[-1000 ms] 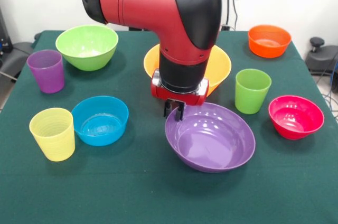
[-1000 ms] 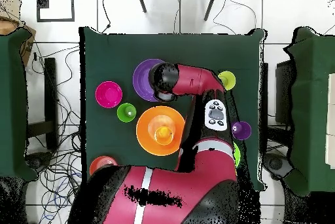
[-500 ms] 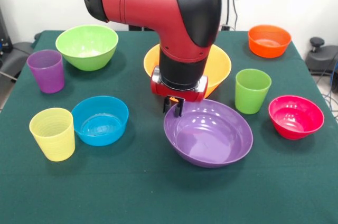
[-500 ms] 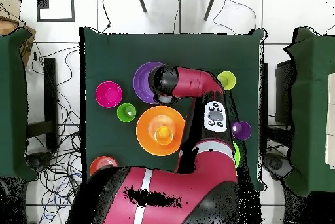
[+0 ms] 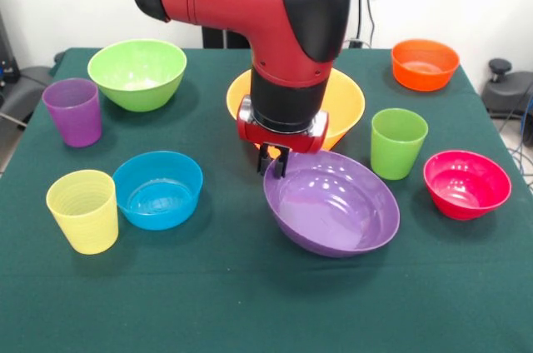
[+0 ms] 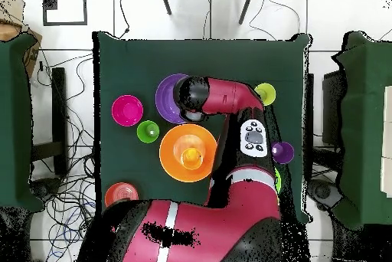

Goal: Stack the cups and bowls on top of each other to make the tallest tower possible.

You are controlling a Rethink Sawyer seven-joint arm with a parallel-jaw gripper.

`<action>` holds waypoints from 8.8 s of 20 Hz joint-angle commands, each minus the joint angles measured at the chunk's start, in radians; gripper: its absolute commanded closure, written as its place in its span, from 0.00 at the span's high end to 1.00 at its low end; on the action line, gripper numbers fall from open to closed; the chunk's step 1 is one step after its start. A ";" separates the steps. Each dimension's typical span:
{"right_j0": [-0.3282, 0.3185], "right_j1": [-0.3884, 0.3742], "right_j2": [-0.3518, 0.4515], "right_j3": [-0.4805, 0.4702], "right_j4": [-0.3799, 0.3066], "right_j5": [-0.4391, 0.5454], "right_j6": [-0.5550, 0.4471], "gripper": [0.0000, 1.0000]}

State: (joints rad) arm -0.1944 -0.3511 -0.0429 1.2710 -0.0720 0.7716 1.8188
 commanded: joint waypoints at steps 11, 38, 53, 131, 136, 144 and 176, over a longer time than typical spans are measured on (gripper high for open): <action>-0.007 -0.066 0.104 0.099 -0.063 0.064 -0.102 0.00; -0.014 -0.102 0.113 0.093 -0.048 0.119 -0.093 0.00; -0.026 -0.047 0.118 0.176 -0.120 -0.055 -0.115 0.00; -0.028 0.089 0.122 0.068 -0.155 -0.154 -0.087 0.00; -0.026 0.090 0.121 0.063 -0.157 -0.136 -0.095 1.00; -0.023 0.084 0.116 0.074 -0.164 -0.132 -0.094 1.00; -0.124 0.135 0.260 0.062 -0.148 -0.104 -0.093 1.00</action>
State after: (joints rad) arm -0.3444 -0.2936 0.1018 1.3029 -0.1602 0.6524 1.8190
